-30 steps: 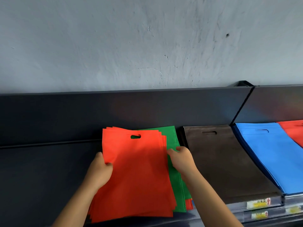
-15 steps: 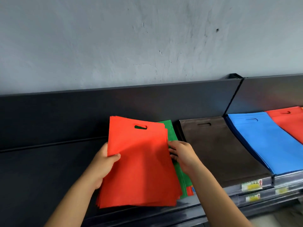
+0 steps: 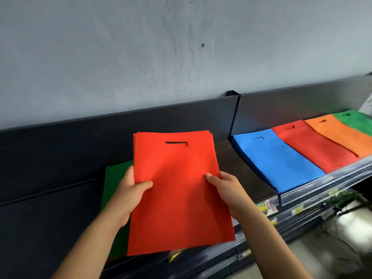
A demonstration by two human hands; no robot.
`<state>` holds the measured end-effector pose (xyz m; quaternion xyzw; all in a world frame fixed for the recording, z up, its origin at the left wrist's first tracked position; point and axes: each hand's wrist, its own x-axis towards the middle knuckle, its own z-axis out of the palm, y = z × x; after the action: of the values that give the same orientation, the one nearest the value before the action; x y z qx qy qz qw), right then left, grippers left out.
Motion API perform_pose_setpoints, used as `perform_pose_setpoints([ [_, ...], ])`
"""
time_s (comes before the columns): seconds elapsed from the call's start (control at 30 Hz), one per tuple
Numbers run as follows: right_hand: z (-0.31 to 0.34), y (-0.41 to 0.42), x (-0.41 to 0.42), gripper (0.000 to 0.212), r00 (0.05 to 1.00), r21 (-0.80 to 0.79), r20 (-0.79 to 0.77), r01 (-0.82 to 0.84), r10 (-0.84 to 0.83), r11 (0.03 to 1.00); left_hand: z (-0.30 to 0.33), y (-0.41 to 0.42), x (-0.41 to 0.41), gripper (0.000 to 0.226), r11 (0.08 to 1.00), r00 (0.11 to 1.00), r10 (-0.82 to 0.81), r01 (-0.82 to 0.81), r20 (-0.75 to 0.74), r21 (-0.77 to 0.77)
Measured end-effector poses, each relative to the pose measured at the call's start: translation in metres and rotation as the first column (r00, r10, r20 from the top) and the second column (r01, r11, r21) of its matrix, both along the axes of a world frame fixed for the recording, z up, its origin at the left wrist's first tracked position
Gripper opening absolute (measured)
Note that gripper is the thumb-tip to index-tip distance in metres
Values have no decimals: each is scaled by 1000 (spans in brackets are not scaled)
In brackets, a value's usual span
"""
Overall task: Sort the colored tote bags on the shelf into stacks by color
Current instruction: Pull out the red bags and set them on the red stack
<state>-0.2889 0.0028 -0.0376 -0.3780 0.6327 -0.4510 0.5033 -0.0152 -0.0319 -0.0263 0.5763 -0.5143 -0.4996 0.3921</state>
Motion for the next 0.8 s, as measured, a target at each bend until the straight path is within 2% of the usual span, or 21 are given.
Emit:
perform_pose_setpoints([
  [0.2, -4, 42, -104, 21, 973, -40, -180, 142, -147, 989, 3, 22, -112, 27, 996, 996, -86, 86, 31, 11],
  [0.3, -10, 70, -161, 27, 940, -17, -271, 211, -207, 977, -2, 32, -172, 23, 991, 990, -133, 133, 34, 11],
  [0.53, -1, 145, -287, 9, 921, 27, -216, 336, -323, 942, -2, 67, -321, 18, 986, 986, -168, 168, 20, 12],
  [0.8, 3, 188, -409, 13, 843, -49, -277, 467, -462, 883, 5, 97, -448, 17, 958, 957, -282, 285, 62, -40],
])
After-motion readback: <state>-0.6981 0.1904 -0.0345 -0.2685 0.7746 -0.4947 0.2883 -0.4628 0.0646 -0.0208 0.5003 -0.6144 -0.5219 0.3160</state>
